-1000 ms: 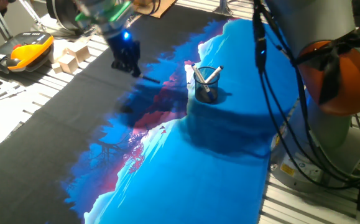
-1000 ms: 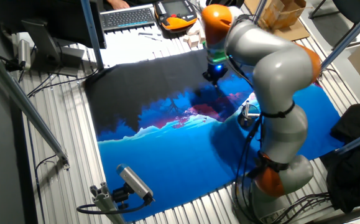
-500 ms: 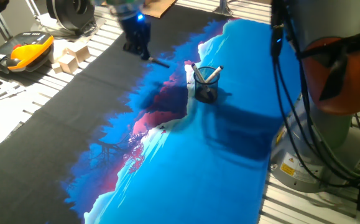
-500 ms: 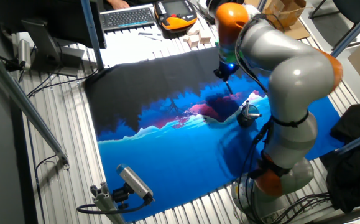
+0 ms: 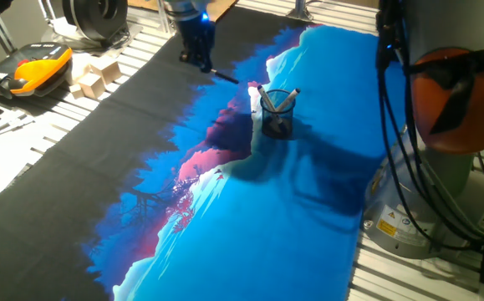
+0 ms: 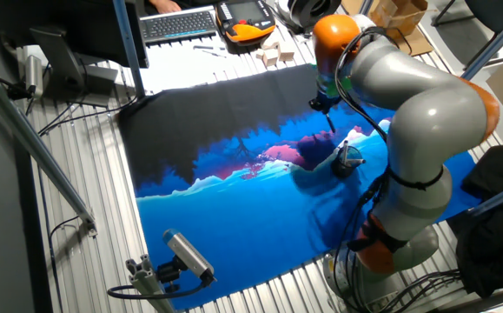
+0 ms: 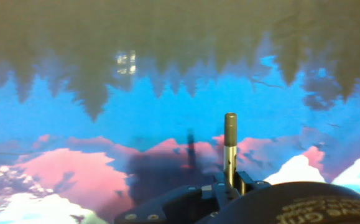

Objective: Put the pen into the pen holder

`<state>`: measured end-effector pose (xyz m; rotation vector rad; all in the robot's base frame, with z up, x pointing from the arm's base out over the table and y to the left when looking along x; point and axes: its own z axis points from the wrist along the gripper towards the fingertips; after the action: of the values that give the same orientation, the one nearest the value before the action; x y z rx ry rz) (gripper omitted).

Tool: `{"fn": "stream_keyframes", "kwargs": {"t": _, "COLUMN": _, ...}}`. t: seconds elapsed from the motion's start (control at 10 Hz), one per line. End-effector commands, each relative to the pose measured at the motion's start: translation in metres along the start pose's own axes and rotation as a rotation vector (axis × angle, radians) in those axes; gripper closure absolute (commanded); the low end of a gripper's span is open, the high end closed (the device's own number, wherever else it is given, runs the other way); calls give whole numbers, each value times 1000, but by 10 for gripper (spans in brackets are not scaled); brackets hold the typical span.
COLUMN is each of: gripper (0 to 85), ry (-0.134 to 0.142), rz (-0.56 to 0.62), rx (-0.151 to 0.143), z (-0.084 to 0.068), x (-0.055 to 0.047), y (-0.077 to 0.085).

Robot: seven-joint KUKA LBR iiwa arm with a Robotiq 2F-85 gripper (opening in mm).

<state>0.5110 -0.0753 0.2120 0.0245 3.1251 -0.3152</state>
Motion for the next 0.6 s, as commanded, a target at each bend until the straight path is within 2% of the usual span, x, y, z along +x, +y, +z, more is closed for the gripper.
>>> {"fn": "stream_keyframes", "kwargs": {"t": 0.0, "gripper": 850, "ry": -8, "rz": 7, "rx": 3, "z": -1, "x": 4, "y": -3}}
{"fn": "stream_keyframes", "kwargs": {"t": 0.2, "gripper": 850, "ry": -34, "rz": 36, "rx": 13, "z": -1, "x": 15, "y": -13}}
{"fn": "stream_keyframes", "kwargs": {"t": 0.5, "gripper": 850, "ry": -45, "rz": 98, "rx": 27, "z": 1, "x": 26, "y": -25}}
